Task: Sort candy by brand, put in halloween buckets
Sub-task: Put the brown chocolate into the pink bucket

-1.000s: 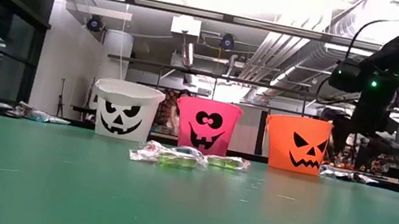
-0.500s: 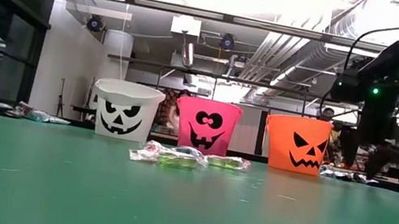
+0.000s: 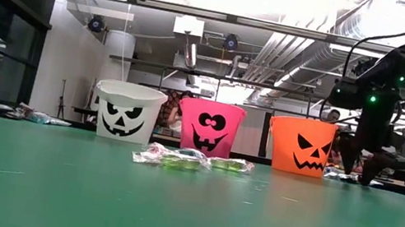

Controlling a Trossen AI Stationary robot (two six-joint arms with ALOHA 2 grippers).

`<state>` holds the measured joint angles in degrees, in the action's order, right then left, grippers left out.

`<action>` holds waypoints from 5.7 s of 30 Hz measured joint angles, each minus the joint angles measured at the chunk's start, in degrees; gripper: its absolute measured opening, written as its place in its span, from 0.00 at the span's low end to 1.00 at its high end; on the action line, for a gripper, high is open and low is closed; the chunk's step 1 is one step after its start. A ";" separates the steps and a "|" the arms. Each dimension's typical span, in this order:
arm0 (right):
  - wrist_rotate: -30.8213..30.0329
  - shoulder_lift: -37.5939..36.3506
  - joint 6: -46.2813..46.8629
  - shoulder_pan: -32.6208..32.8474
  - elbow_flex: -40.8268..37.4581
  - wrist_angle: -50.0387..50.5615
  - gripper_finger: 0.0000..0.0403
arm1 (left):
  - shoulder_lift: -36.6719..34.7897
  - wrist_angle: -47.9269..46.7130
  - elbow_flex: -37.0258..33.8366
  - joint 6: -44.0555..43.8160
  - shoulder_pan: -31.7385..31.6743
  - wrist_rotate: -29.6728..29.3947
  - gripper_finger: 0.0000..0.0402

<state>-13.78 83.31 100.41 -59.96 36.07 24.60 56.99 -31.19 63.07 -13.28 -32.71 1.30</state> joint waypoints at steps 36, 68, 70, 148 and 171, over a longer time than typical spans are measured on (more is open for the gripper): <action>-10.81 -28.83 -25.71 8.65 -0.24 -17.56 0.00 | 0.00 1.53 0.00 3.64 -1.46 -0.70 0.53; 13.00 14.10 -64.15 31.43 38.56 -17.57 0.03 | 1.06 2.44 0.00 5.40 -1.49 -0.36 0.53; 13.75 15.41 -64.92 31.45 41.10 -13.37 0.07 | 0.36 0.81 0.00 5.40 -1.49 -0.41 0.53; 18.77 16.83 -67.63 24.74 50.01 -2.99 0.65 | 16.19 8.91 -36.34 -36.37 -17.58 -25.38 0.06; 29.29 16.76 -67.40 23.96 55.03 -11.52 0.65 | -18.59 17.11 -29.31 -33.01 -8.59 -0.29 0.02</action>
<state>15.51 100.07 33.02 -36.01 91.10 13.08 38.41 -14.08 33.75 -46.29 -41.29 1.02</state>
